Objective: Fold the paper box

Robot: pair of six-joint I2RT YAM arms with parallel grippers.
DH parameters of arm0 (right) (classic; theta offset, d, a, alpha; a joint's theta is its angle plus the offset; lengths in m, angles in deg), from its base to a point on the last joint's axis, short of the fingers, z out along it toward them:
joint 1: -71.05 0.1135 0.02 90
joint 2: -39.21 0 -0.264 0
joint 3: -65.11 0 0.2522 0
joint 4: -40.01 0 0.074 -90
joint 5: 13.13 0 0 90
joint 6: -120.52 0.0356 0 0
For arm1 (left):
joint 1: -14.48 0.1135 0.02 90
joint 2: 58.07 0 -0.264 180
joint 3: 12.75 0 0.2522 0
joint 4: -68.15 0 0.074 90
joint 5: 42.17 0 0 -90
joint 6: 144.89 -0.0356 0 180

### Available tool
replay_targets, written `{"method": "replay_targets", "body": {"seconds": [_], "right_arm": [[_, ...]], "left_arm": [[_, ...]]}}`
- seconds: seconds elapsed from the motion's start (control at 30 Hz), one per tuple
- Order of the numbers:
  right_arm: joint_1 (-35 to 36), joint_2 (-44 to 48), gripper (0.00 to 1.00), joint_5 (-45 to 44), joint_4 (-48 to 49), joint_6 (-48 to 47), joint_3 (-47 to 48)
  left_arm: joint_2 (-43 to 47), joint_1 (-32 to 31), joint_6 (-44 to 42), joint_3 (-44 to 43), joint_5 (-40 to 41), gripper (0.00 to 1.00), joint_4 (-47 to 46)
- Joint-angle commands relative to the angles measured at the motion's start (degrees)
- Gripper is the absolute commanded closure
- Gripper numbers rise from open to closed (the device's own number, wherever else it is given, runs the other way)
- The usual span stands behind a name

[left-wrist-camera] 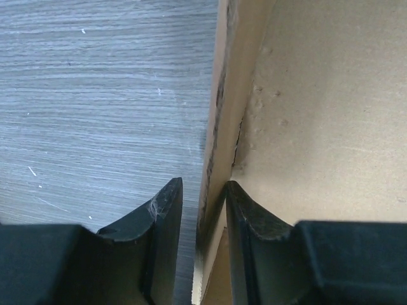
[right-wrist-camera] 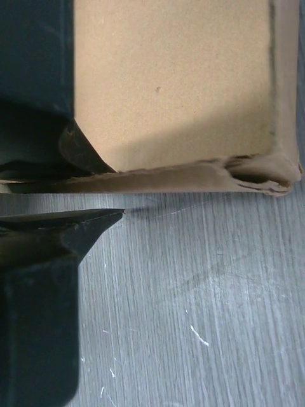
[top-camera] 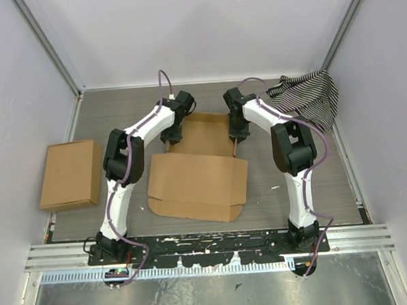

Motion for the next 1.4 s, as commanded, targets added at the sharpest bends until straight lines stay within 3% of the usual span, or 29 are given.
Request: {"method": "replay_targets", "body": {"seconds": [0.0,0.37,0.57,0.63,0.8,0.9,0.97,1.1,1.37], "right_arm": [[-3.13,5.08,0.75,-0.42,-1.63,-0.62,4.08],[-4.49,3.13,0.73,8.67,0.22,-0.69,6.87],[-4.42,3.59,0.67,2.44,-1.62,-0.27,6.46],[-4.64,3.64,0.66,1.59,-1.58,-0.42,6.42],[-6.12,6.46,0.65,19.03,7.74,0.98,2.5],[-6.11,6.29,0.64,25.38,9.96,1.17,2.94],[-6.04,5.65,0.64,25.12,9.03,1.22,3.72],[-6.14,5.18,0.64,16.24,6.79,0.72,4.32],[-6.13,0.38,0.69,10.25,3.76,-0.84,9.56]], "left_arm": [[4.35,1.79,0.99,-0.84,0.26,0.6,3.54],[3.88,3.93,3.18,-5.41,-7.78,0.58,3.48],[4.32,4.26,3.13,-4.43,-8.57,0.56,3.48],[4.45,4.22,3.06,-4.21,-9.2,0.48,3.49],[5.15,4.8,2.82,-3.7,-21.22,0.4,1.35],[6.68,6.19,4.28,-0.43,-33.76,0.4,-3.69],[7.62,7.59,6.67,1.79,-38.81,0.41,-6.11],[9.41,8.64,6.85,4.29,-32.73,0.41,-6.72],[8.82,8.68,1.9,0.5,-24.02,0.43,-0.04]]}}
